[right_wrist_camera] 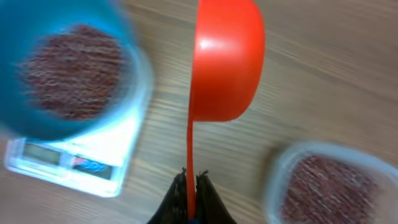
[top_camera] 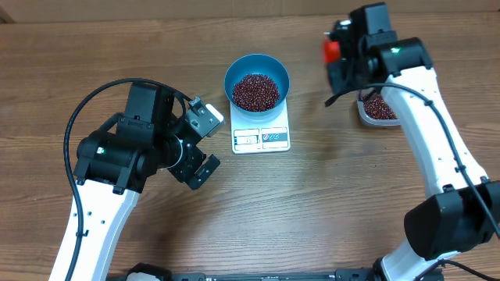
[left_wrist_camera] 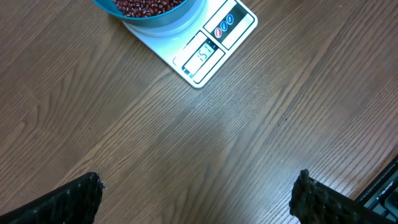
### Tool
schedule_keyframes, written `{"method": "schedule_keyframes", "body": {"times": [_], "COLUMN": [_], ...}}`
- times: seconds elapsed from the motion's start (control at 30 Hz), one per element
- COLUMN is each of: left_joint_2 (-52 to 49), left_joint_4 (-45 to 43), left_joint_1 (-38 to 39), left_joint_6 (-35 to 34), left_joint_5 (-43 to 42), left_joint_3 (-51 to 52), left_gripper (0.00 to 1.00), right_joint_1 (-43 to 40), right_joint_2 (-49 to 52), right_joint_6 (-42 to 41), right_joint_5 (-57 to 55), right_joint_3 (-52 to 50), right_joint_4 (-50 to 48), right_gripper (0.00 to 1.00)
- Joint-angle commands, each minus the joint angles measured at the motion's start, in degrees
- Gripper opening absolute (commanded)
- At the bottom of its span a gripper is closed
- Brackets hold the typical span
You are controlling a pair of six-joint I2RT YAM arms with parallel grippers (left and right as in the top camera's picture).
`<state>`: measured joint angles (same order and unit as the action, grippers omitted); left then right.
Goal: Scoop item into bowl and weigh 150g on scale
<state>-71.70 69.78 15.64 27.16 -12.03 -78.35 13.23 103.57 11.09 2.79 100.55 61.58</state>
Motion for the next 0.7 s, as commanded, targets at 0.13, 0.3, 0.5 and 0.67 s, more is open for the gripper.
{"method": "schedule_keyframes", "body": {"times": [0.13,0.3,0.5,0.67], "left_joint_2": [-0.22,-0.22,-0.22,-0.22], "left_joint_4": [-0.15,-0.15,-0.15,-0.15], "left_joint_1": [-0.24,-0.24,-0.24,-0.24], "left_joint_6": [-0.59,-0.59,-0.59,-0.59], "left_joint_5": [-1.11,-1.11,-1.11,-1.11], "left_joint_3": [-0.02,-0.02,-0.02,-0.02], "left_gripper": [1.0,1.0,0.99,1.0], "right_joint_1": [5.66,8.85,9.7,9.7], "right_joint_2": [-0.94,1.14,4.94,8.59], "right_joint_6": [5.97,7.67,7.89,7.89], "right_joint_5": [10.82,10.73,9.9,9.73], "right_joint_3": [1.84,1.84,1.84,1.84], "right_joint_4": [-2.21,-3.17,-5.92,-7.1], "right_gripper": [0.04,0.04,0.04,0.04]}}
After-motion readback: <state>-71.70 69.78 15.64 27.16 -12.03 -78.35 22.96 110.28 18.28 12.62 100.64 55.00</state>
